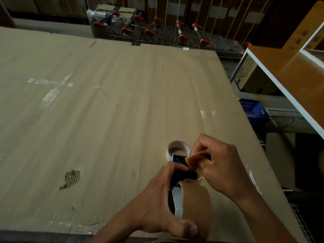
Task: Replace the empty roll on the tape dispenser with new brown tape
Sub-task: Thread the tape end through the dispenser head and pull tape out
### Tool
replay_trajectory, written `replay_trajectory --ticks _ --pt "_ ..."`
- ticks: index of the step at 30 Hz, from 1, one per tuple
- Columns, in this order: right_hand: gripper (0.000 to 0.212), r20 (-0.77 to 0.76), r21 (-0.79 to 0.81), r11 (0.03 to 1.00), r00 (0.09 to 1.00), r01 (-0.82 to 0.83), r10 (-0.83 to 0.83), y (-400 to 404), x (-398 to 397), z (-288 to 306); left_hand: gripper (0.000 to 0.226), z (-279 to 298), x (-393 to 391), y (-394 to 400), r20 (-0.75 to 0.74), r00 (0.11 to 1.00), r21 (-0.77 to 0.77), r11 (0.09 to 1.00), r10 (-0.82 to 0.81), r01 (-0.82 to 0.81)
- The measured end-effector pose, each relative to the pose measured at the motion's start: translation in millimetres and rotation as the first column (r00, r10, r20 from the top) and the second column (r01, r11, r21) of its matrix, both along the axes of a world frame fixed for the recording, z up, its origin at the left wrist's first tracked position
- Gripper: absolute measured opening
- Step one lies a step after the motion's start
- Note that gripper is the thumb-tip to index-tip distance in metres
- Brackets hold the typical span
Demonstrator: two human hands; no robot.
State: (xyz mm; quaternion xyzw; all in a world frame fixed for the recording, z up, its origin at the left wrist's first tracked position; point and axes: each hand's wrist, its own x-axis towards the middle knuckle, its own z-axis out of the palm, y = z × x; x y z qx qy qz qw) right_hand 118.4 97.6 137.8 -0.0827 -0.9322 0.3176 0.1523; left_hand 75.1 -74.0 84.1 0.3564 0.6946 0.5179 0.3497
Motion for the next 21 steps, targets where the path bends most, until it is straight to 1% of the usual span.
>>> replay_trajectory --ticks 3,9,11,13,14,15,16,17,18,19,20,21 --pt "0.030 -0.010 -0.036 0.999 1.000 0.026 -0.026 0.0 -0.7 -3.6 0.085 -1.4 -0.9 2.4 -0.003 1.000 -0.004 1.000 -0.008 0.007" --pt "0.032 -0.068 -0.207 0.973 0.990 0.105 -0.122 4.1 -2.2 -1.9 0.086 -1.1 1.3 2.4 0.008 1.000 0.016 1.000 -0.011 0.011" --pt "0.028 -0.054 -0.265 0.956 0.988 0.129 -0.148 6.5 -4.1 -0.7 0.090 0.4 1.1 -0.7 0.027 0.999 0.047 0.998 -0.047 0.046" --pt "0.023 -0.015 -0.351 0.922 0.984 0.161 -0.178 9.6 -6.2 0.0 0.092 -5.9 3.2 -3.2 0.080 0.994 0.073 0.995 -0.072 0.066" --pt "0.021 0.011 -0.384 0.909 0.985 0.164 -0.173 11.2 -6.9 1.3 0.087 -12.7 4.1 -2.3 0.107 0.994 0.080 0.997 -0.029 0.020" --pt "0.019 0.034 -0.398 0.904 0.987 0.155 -0.155 12.4 -7.4 3.1 0.074 -20.1 6.0 -0.7 0.129 0.990 0.083 0.995 0.048 -0.059" --pt "0.019 0.057 -0.398 0.906 0.990 0.141 -0.129 13.1 -7.4 5.3 0.059 -29.0 10.5 -0.6 0.182 0.974 0.070 0.987 0.133 -0.147" --pt "0.019 0.078 -0.394 0.911 0.992 0.124 -0.101 13.3 -6.6 7.8 0.048 -43.7 11.4 -2.8 0.260 0.951 0.070 0.979 0.167 -0.192" --pt "0.021 0.095 -0.385 0.917 0.993 0.104 -0.073 13.1 -6.0 10.3 0.043 -48.5 13.0 -11.7 0.267 0.949 0.083 0.977 0.169 -0.197" --pt "0.022 0.106 -0.359 0.929 0.993 0.087 -0.052 12.8 -4.9 12.1 0.045 -57.5 8.8 -17.4 0.252 0.952 0.065 0.978 0.174 -0.196" --pt "0.024 0.112 -0.316 0.946 0.993 0.073 -0.039 12.1 -3.8 13.6 0.055 -64.4 7.2 -18.3 0.277 0.947 0.071 0.979 0.162 -0.189" --pt "0.026 0.111 -0.260 0.964 0.993 0.064 -0.036 11.4 -2.7 14.6 0.067 -64.4 9.7 -16.9 0.312 0.945 0.117 0.983 0.100 -0.142"
